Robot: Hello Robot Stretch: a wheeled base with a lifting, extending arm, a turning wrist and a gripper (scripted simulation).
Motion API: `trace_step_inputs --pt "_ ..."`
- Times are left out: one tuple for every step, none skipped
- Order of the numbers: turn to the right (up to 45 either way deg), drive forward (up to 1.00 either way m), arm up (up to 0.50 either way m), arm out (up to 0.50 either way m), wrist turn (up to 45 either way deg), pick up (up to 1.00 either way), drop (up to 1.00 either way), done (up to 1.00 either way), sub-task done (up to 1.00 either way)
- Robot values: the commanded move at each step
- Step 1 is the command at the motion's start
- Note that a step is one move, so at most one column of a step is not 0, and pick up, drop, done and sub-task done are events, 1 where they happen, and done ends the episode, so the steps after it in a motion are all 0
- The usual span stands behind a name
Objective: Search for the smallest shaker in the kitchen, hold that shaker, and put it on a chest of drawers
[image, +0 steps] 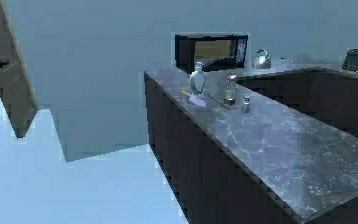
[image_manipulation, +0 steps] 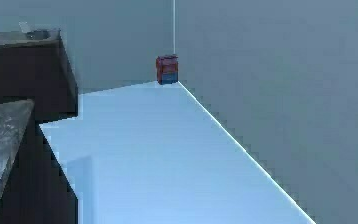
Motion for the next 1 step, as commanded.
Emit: trace_step_inputs --pt "-45.0 0.00 0.00 0.00 0.0 0.00 0.00 0.00 0.00"
